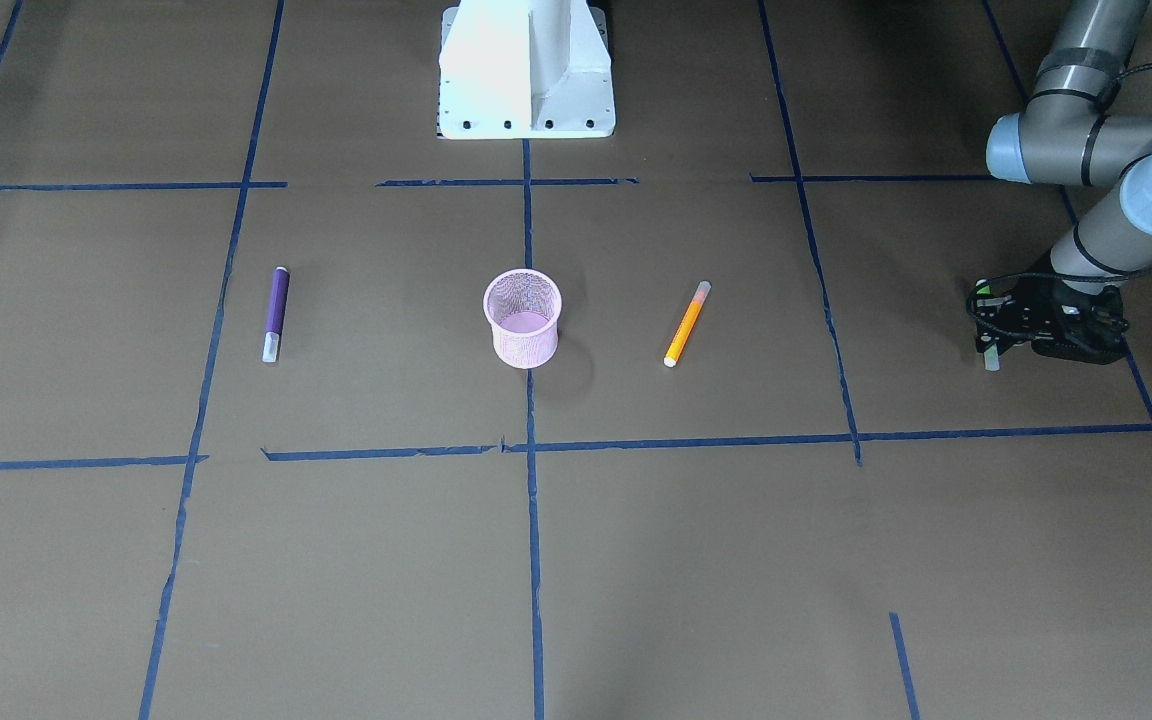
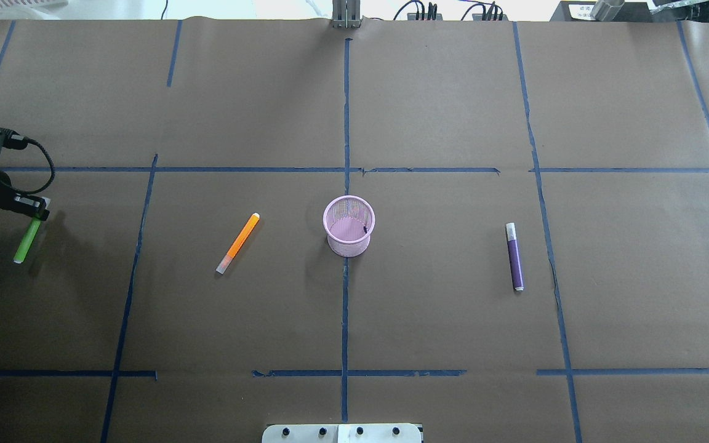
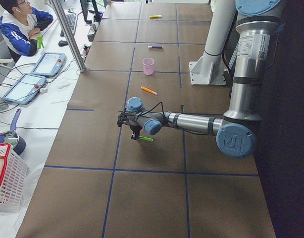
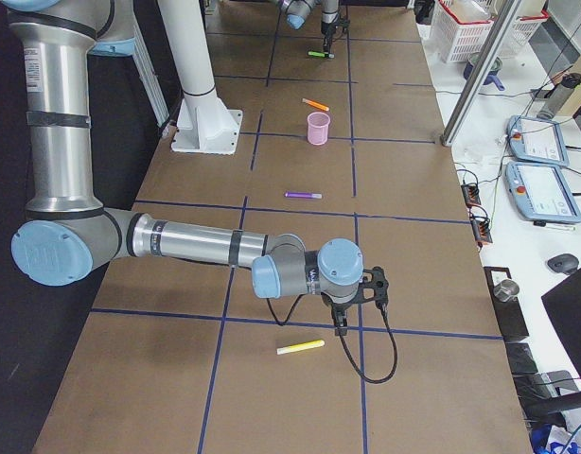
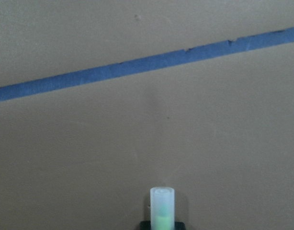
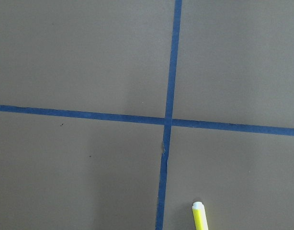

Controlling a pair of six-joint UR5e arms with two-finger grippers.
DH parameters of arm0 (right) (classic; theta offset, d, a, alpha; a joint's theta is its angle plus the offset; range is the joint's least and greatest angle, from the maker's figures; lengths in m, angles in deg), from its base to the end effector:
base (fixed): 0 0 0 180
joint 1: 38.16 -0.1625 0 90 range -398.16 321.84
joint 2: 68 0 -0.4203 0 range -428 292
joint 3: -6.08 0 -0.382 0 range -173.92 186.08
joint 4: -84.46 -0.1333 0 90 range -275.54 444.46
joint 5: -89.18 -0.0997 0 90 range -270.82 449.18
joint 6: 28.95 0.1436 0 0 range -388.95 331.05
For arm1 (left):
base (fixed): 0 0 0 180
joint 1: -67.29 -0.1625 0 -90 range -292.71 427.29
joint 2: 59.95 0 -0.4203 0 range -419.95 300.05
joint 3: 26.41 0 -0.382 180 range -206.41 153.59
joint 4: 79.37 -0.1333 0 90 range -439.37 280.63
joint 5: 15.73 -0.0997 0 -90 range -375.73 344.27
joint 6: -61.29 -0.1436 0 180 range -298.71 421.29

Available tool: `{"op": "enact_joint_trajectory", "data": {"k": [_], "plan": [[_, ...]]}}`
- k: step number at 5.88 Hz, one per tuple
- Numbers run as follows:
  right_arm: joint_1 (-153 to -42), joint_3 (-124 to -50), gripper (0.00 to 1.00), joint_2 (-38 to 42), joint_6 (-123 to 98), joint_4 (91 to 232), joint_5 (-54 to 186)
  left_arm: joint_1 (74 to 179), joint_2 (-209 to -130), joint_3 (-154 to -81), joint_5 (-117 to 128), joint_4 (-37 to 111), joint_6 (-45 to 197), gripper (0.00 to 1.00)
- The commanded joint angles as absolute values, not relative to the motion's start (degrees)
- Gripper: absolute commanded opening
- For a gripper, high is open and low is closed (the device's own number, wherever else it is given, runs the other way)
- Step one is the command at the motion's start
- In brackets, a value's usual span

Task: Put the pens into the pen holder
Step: 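Lower the left gripper onto the green marker and grasp it, then lift the green marker with the left gripper and carry it over the pink cup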

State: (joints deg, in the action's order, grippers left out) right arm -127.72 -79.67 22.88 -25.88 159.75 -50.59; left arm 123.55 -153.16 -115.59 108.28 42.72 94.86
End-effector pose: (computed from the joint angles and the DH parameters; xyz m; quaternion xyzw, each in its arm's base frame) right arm 0.0199 -0.4879 0.6918 0.0629 -0.4215 -0.0144 0.9046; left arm 0.2641 -0.4908 0.6079 0.0811 0.3896 0.0880 0.9132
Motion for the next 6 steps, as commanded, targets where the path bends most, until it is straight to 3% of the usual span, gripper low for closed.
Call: {"op": "enact_joint_trajectory", "data": {"k": [1, 3, 6], "plan": [[-127.7, -79.7, 1.00, 22.9, -26.0, 159.8, -50.7, 124.2, -154.4, -123.8, 108.2, 42.7, 94.9, 0.00], [-127.8, -80.2, 1.00, 23.2, -26.1, 159.6, -50.7, 123.5, -165.5, -128.4, 105.8, 42.8, 95.4, 0.00], [-127.8, -81.0, 1.00, 23.6, -26.1, 159.6, -50.7, 114.3, -167.4, -135.4, 88.2, 52.6, 100.3, 0.00]]}}
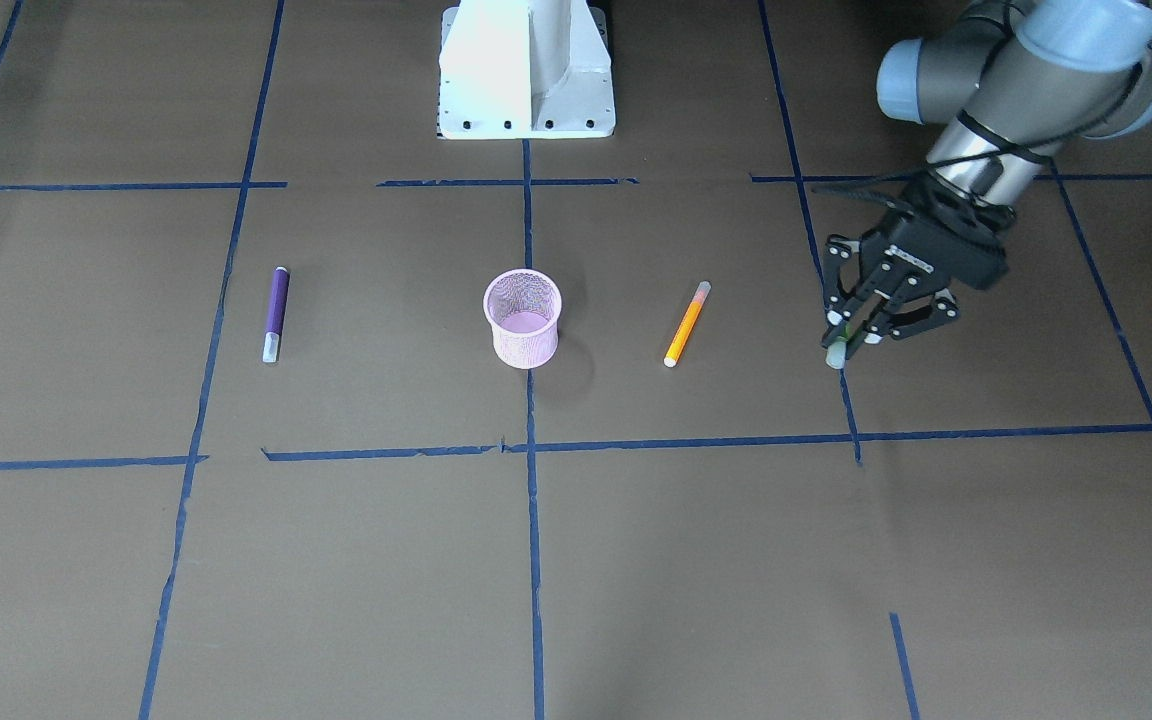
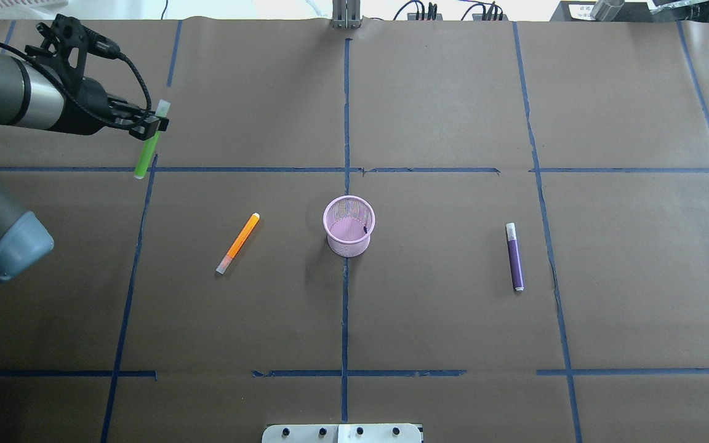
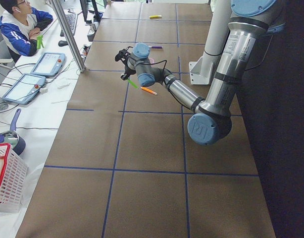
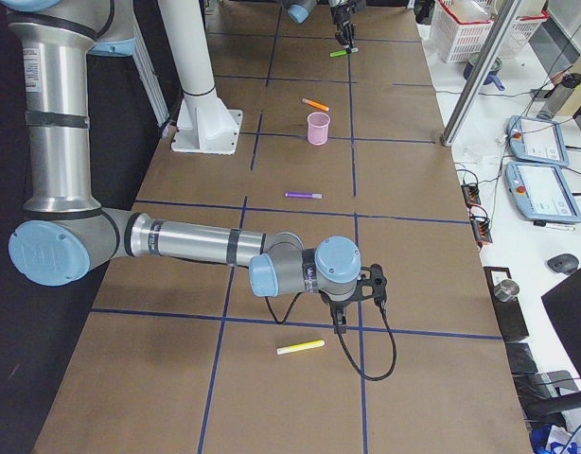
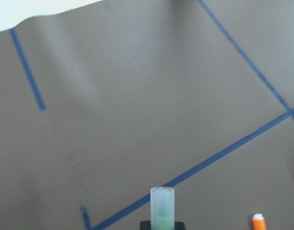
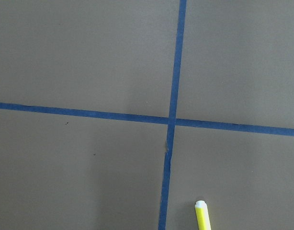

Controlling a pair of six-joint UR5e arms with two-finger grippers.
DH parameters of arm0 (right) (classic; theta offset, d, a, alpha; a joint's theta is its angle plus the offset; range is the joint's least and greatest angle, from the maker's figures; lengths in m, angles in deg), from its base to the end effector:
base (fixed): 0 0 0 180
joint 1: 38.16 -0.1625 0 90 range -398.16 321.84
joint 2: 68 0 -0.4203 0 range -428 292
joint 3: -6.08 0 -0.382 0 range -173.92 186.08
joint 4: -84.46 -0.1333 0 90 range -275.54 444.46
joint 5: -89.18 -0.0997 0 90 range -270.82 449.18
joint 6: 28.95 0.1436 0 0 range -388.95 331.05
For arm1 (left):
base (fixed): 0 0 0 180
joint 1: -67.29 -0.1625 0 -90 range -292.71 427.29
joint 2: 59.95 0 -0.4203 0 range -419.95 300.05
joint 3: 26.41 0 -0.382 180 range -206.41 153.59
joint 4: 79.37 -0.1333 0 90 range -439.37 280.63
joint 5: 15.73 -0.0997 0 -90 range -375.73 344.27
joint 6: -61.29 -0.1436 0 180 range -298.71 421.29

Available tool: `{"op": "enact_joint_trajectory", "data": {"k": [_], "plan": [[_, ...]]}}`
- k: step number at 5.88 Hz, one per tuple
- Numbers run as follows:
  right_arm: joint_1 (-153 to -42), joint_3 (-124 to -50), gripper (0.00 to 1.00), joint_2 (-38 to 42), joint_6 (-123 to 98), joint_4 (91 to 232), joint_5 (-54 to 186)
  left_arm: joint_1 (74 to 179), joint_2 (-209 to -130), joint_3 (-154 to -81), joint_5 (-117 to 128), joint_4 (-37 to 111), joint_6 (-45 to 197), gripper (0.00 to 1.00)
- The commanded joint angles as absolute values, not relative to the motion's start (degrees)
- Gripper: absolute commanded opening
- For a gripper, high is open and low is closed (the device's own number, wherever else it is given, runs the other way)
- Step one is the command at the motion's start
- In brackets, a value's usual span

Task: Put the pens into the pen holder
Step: 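Lift the green marker with the left gripper and carry it over the pink cup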

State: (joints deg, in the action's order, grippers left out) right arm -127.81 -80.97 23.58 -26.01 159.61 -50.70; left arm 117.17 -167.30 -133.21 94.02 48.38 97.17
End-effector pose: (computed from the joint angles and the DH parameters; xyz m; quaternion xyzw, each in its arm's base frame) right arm 0.0205 -0.4840 0.6860 0.0695 -0.4221 -0.0175 0.9037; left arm 0.3224 -0.5141 0.2965 0.3703 0.4655 0.1301 0.7933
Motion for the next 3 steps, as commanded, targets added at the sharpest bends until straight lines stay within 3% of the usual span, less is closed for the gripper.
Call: {"op": "enact_joint_trajectory", "data": {"k": [1, 3], "plan": [[-127.8, -81.0, 1.00, 23.6, -26.0, 159.6, -50.7, 109.4, -167.4, -135.1, 81.1, 62.0, 104.0, 0.00], [-127.8, -81.1, 1.00, 23.5, -26.1, 159.6, -50.6, 101.4, -169.7, -133.8, 72.4, 74.3, 108.8, 0.00]]}}
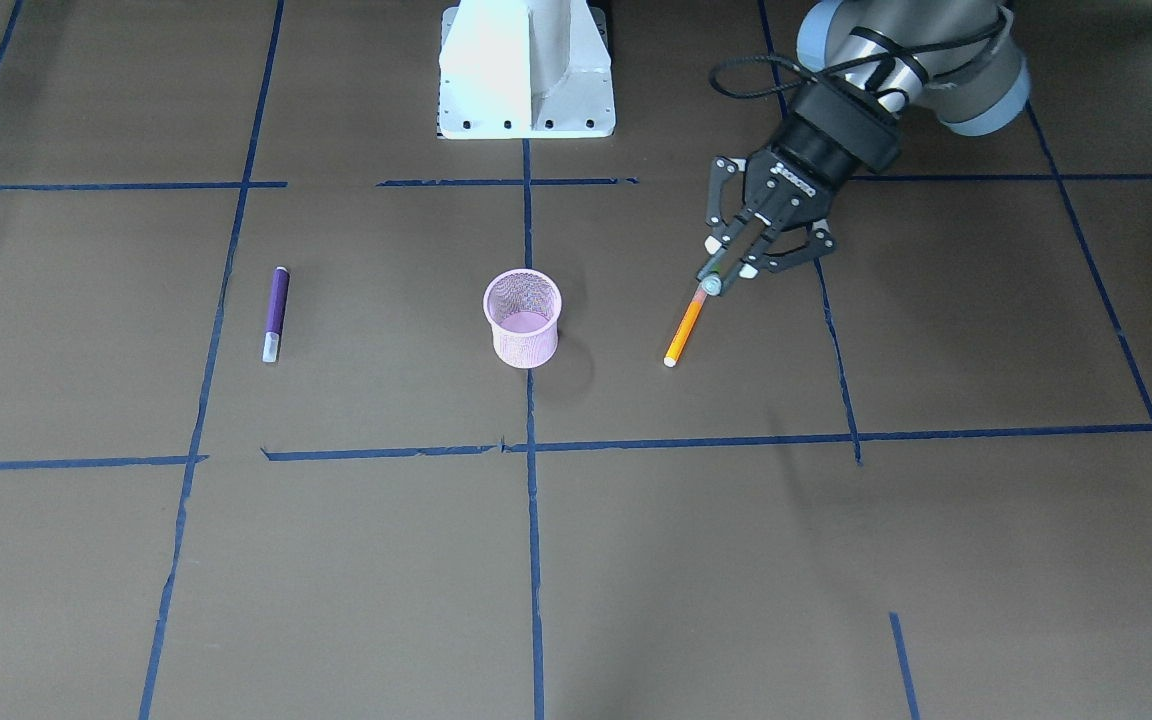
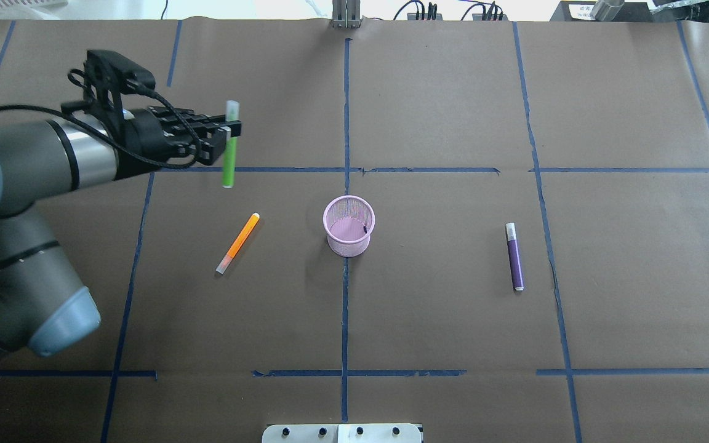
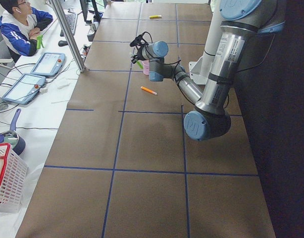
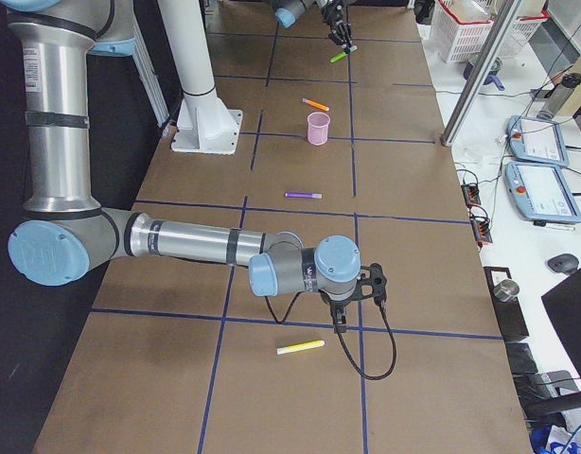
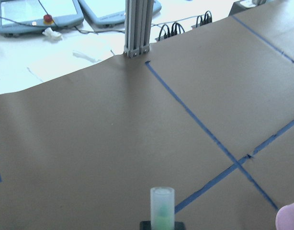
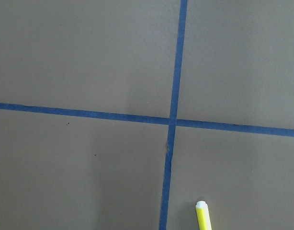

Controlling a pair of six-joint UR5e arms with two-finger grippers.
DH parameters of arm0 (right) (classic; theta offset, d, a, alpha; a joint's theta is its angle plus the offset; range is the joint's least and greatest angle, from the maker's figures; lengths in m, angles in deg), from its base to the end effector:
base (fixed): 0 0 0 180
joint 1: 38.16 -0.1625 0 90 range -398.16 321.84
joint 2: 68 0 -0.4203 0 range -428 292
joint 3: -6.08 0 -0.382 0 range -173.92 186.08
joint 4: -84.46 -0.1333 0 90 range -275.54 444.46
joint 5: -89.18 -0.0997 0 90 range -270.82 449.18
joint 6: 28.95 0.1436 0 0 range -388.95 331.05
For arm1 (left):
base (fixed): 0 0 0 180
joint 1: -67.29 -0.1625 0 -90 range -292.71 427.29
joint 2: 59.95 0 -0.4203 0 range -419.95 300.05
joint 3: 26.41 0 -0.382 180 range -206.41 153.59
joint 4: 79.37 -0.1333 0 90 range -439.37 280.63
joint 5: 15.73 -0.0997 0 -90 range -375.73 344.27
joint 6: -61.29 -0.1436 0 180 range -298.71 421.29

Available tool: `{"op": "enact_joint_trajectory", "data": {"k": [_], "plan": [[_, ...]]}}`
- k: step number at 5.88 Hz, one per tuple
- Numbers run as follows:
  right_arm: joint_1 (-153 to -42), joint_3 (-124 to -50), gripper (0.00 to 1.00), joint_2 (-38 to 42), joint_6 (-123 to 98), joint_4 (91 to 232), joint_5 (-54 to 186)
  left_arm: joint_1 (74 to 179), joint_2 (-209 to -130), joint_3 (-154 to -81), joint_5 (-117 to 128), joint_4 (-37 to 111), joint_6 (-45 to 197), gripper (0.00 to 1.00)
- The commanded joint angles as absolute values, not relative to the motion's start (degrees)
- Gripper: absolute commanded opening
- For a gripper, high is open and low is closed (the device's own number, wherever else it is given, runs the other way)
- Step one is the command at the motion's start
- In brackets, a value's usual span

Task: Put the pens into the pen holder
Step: 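Lift the green marker with the left gripper and carry it over the pink cup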

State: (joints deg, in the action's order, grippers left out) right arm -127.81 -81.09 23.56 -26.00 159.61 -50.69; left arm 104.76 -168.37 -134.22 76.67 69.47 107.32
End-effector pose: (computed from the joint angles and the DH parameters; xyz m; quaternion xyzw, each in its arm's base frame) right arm 0.0205 -0.4844 0.6848 0.0705 -0.4220 -0.0179 0.9037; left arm 0.3790 -0.4509 0.2235 0.4704 0.5682 0.0537 0.6730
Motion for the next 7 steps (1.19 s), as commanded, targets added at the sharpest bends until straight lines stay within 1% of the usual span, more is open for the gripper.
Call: {"op": "enact_joint_trajectory", "data": {"k": [1, 2, 3, 4, 7], "plan": [[-127.8, -81.1, 1.00, 23.4, -26.1, 159.6, -50.7, 96.6, -171.6, -132.1, 65.1, 79.7, 109.9, 0.00], [-127.8, -81.2, 1.00, 23.4, -26.1, 159.6, -50.7, 91.2, -175.7, -125.4, 58.2, 86.5, 110.0, 0.00], [-127.8, -81.5, 1.00, 23.4, -26.0, 159.6, -50.6, 89.9, -178.5, -120.5, 56.4, 89.8, 109.7, 0.00], [-127.8, -81.5, 1.00, 23.4, -26.0, 159.6, -50.5, 89.9, -178.6, -119.8, 56.3, 89.9, 109.5, 0.00], [-127.8, -81.4, 1.00, 23.4, -26.0, 159.6, -50.5, 91.4, -182.5, -112.3, 56.0, 89.7, 109.2, 0.00]]}}
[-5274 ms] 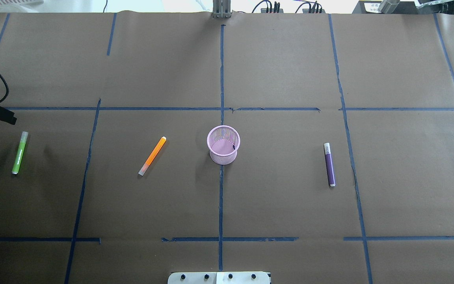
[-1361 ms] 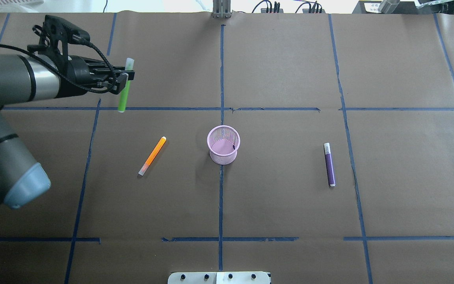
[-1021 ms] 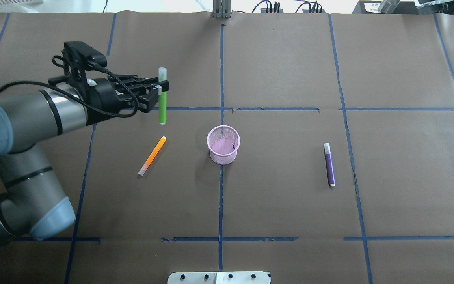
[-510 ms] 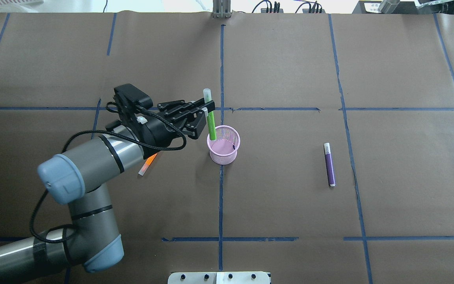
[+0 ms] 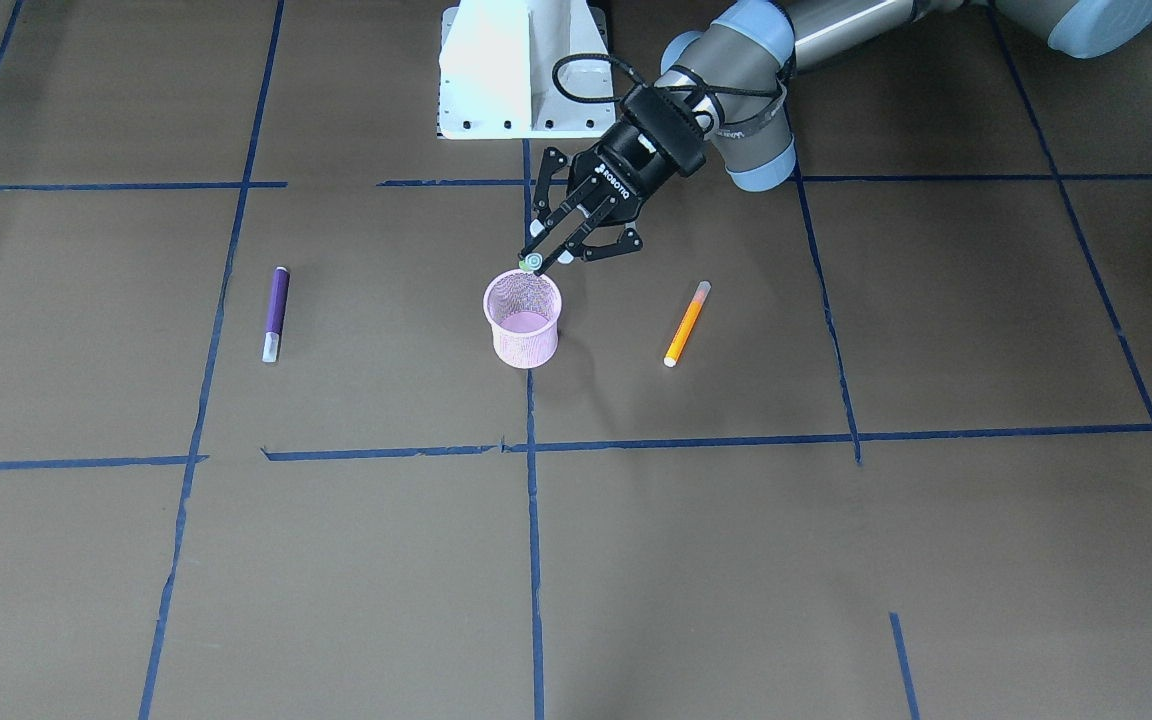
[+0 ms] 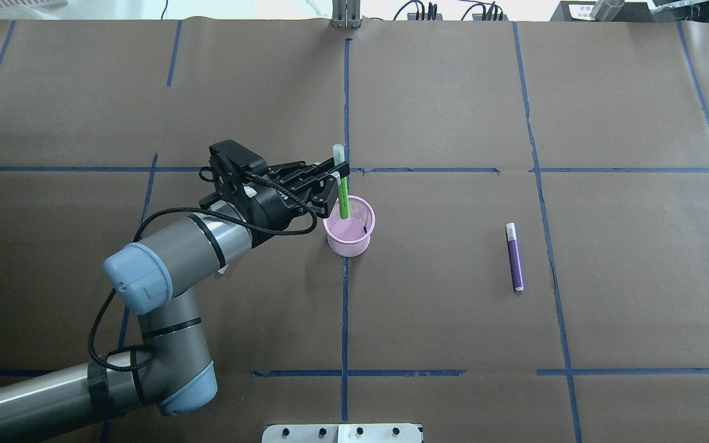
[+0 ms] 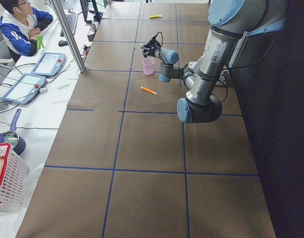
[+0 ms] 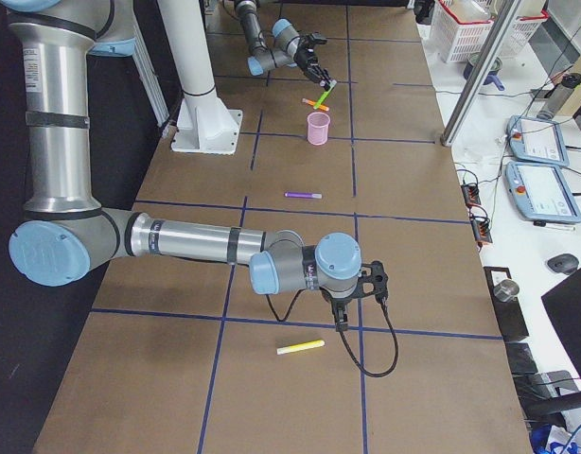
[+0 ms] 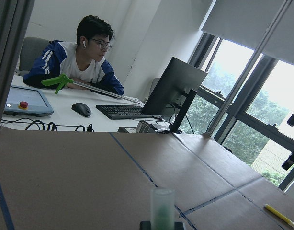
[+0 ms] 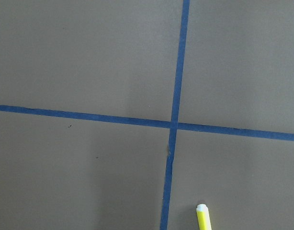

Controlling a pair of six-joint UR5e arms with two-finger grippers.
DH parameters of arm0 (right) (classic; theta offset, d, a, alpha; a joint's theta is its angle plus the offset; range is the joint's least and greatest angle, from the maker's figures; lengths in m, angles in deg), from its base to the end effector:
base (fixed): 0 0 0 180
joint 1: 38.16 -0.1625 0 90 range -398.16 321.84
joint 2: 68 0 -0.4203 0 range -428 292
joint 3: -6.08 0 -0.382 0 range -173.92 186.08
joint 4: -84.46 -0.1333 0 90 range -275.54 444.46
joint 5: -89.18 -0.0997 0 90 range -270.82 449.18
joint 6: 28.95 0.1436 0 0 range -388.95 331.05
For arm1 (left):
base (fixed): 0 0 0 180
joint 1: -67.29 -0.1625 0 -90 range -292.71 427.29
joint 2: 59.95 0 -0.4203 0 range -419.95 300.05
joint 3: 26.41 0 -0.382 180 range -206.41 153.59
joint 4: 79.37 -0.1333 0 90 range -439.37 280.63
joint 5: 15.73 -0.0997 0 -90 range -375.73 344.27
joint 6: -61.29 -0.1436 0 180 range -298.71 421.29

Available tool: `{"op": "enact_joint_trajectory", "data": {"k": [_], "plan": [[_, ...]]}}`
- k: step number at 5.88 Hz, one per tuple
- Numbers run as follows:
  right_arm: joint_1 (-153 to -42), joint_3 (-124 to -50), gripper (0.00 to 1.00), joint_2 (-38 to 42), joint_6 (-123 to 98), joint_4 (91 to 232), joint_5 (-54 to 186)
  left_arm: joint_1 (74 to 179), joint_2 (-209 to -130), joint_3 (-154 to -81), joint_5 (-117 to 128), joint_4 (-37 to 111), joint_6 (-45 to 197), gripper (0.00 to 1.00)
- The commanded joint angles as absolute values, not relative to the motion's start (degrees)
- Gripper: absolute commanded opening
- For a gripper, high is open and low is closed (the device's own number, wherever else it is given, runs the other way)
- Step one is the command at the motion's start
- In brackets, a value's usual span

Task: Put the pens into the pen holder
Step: 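Lift the green marker with the left gripper and carry it over the pink cup, then lower the green marker into the pink cup and open the left gripper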

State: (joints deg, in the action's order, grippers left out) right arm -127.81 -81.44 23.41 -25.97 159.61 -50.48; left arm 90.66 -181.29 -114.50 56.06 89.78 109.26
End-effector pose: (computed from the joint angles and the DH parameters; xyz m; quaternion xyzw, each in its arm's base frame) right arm 0.0209 -0.4865 0.6809 0.0745 -0.4203 -0.0194 0.9041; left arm 0.5249 -0.4209 0.1958 0.5109 0.6248 -0.0334 0.5895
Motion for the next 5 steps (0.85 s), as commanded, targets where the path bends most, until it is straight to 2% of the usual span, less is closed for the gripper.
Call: {"op": "enact_joint_trajectory", "data": {"k": [1, 5], "plan": [[-127.7, -81.4, 1.00, 23.4, -26.0, 159.7, -50.5, 91.8, -183.9, -109.9, 55.5, 89.7, 109.1, 0.00], [-127.8, -80.8, 1.00, 23.6, -26.1, 159.7, -50.2, 89.2, -184.7, -107.0, 55.6, 89.8, 109.2, 0.00]]}}
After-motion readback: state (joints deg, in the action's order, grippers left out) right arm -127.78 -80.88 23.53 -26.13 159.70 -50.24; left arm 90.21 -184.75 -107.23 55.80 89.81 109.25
